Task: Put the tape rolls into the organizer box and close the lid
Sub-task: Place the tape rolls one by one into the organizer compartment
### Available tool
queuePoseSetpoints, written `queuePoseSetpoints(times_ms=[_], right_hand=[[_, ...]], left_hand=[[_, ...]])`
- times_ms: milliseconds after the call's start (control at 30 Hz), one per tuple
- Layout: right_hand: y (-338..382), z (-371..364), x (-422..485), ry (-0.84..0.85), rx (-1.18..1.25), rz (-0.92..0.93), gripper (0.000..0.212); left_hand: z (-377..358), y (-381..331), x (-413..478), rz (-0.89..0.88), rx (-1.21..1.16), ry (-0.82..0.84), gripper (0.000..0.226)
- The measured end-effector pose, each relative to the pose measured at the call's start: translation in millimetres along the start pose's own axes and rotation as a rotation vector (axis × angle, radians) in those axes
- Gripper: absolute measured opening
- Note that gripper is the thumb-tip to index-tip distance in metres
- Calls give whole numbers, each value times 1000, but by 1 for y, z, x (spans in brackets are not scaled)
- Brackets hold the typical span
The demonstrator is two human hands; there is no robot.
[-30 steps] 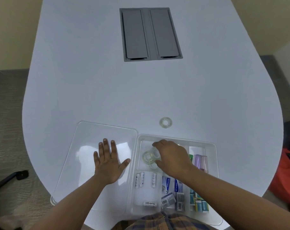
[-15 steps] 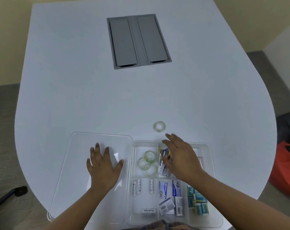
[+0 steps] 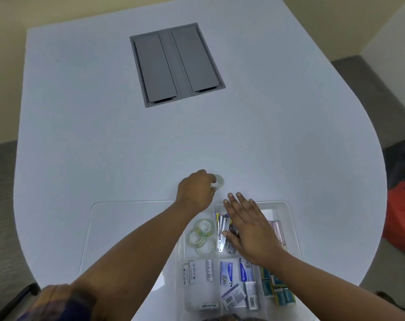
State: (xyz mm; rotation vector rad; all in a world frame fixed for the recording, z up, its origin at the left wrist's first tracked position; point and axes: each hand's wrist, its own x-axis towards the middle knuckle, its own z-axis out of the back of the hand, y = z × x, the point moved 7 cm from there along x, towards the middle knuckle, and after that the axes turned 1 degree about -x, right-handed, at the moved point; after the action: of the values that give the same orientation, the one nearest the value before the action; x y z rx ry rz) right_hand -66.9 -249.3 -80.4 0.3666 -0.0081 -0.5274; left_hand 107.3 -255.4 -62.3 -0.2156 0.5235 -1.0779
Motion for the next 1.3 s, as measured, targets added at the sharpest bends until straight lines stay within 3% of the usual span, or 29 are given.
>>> queuePoseSetpoints(times_ms=[300,767,1000,1167,1300], right_hand=[[-4,-2,-1,-14,35,-4,67],[-3,1,-1,-7,47,-11,66],[-4,2,-2,-17,41,-13,66],[-4,0,-2,-39,44,-2,68],[-5,-1,-1,-41,42,2,67]], left_hand=[[-16,-4,19,-74,369,84,23],[-23,7,27,-144,406,151,28],[24,16,18,-115,183,-7,27],[57,27,-53,-122,-41,-212,22],[40,34,-117,-66,-62,-184,19]])
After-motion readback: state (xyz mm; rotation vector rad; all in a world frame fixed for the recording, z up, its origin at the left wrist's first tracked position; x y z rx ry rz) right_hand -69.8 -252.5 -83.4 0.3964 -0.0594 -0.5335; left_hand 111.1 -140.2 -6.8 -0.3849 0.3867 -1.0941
